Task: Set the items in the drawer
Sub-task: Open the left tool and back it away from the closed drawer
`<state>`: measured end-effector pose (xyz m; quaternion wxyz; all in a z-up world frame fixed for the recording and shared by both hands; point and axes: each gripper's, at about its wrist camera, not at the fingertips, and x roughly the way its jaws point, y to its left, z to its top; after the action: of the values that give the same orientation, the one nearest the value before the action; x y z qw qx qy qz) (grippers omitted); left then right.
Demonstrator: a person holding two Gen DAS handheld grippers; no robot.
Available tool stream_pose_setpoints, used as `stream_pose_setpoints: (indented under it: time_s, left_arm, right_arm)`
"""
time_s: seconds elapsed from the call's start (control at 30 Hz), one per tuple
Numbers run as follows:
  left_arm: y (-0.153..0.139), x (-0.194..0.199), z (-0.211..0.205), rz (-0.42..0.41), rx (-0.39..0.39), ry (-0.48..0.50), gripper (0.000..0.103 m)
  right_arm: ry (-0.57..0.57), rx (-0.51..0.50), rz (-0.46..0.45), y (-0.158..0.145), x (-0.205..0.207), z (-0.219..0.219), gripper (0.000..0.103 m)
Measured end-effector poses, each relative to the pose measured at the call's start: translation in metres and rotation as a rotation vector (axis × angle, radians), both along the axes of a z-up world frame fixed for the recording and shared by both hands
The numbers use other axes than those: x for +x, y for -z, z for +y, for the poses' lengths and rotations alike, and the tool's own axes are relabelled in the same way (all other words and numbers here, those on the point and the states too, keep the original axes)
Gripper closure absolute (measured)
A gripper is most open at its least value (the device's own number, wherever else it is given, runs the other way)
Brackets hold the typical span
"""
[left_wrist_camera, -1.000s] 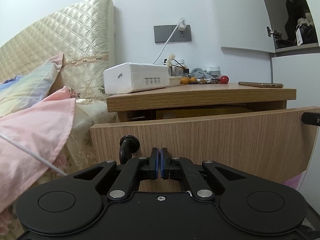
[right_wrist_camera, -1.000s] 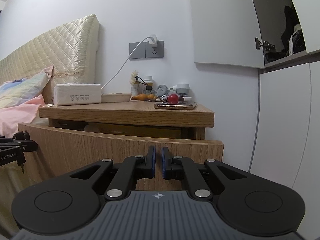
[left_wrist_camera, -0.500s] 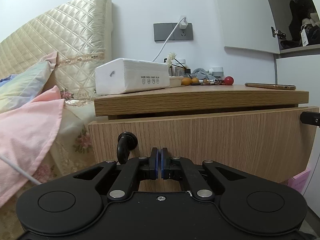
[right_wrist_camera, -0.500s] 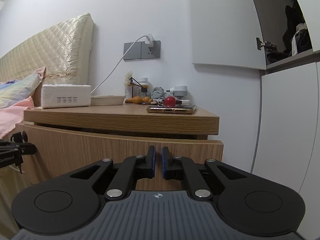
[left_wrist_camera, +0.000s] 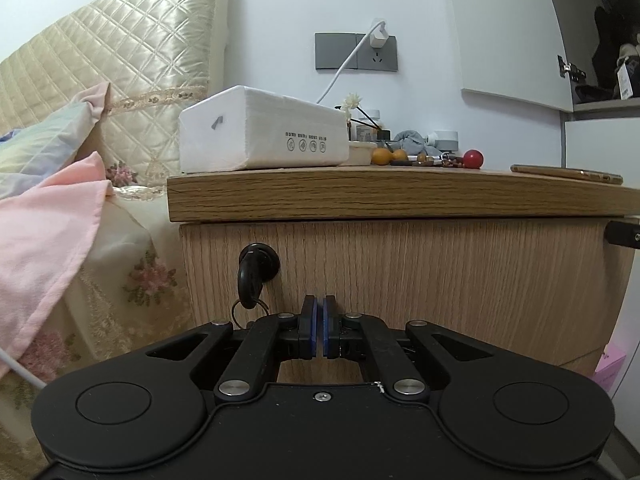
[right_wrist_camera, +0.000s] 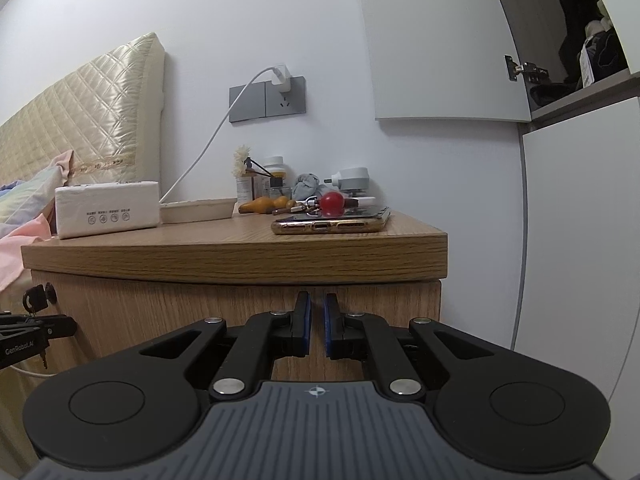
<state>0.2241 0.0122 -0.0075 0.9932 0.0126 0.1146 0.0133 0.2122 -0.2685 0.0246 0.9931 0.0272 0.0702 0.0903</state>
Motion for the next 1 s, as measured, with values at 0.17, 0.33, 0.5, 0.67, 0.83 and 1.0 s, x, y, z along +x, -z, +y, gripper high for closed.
stream_pose_setpoints:
  time_s: [0.17, 0.33, 0.5, 0.67, 0.83, 1.0]
  left_arm:
    - [-0.003, 0.002, 0.003, 0.009, -0.019, 0.008, 0.101]
    - [-0.010, 0.000, 0.007, 0.021, -0.072, 0.006, 0.091]
    - [-0.016, -0.011, 0.004, 0.009, -0.079, 0.015, 0.071]
    - [-0.020, -0.026, -0.001, -0.005, -0.073, 0.037, 0.054]
    - [-0.023, -0.047, -0.005, -0.031, -0.049, 0.060, 0.041]
    - [-0.028, -0.068, -0.003, -0.053, -0.069, 0.064, 0.026]
  right_arm:
    - [0.004, 0.001, -0.007, -0.001, 0.001, 0.001, 0.095]
    - [0.005, -0.005, -0.004, -0.002, -0.001, 0.002, 0.095]
    - [-0.017, -0.001, 0.012, -0.005, -0.011, 0.002, 0.095]
    - [-0.040, 0.010, 0.032, -0.010, -0.027, 0.001, 0.095]
    - [-0.047, 0.004, 0.042, -0.010, -0.042, 0.000, 0.094]
    - [-0.043, -0.001, 0.049, -0.009, -0.055, -0.002, 0.092]
